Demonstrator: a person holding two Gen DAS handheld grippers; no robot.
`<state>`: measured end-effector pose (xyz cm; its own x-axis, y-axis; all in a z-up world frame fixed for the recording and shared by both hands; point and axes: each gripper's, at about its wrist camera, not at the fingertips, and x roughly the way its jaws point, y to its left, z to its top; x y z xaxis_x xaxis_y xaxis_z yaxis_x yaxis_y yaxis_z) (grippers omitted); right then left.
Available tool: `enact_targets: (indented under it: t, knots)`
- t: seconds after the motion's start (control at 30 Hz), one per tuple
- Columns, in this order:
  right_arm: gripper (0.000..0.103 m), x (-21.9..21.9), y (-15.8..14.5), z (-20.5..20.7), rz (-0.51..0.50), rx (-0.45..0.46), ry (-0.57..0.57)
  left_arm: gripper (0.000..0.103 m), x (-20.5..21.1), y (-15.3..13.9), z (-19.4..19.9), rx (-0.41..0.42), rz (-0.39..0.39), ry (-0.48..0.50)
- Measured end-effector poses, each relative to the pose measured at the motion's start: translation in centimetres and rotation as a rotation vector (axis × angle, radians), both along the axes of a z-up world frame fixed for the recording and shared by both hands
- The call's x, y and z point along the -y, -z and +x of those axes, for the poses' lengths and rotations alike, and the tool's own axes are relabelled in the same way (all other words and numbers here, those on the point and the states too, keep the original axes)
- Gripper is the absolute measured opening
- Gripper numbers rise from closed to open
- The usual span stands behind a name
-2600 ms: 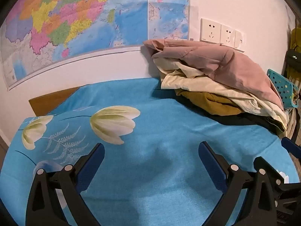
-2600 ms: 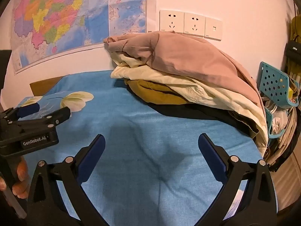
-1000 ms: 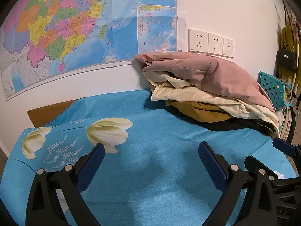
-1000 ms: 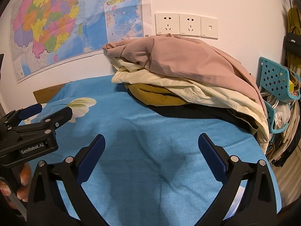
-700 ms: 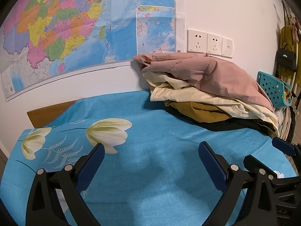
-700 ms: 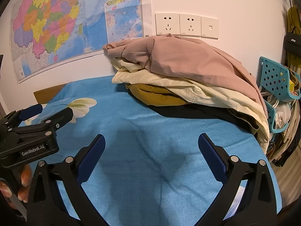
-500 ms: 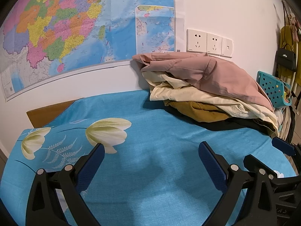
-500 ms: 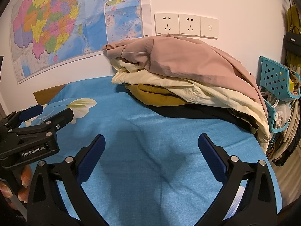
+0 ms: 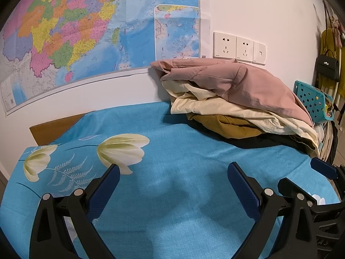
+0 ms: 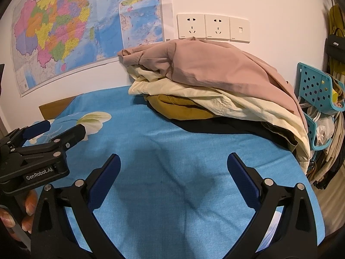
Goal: Fold large clothes
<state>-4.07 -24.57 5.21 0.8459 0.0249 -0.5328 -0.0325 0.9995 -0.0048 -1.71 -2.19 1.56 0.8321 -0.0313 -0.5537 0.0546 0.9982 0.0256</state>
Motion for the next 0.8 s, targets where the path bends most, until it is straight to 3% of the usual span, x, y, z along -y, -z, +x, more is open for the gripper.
enact_targets:
  t: [0.8]
  knots:
    - [0.097,0.32,0.3,0.41,0.0,0.001,0.007,0.096,0.29,0.16,0.32,-0.012,0.001,-0.002]
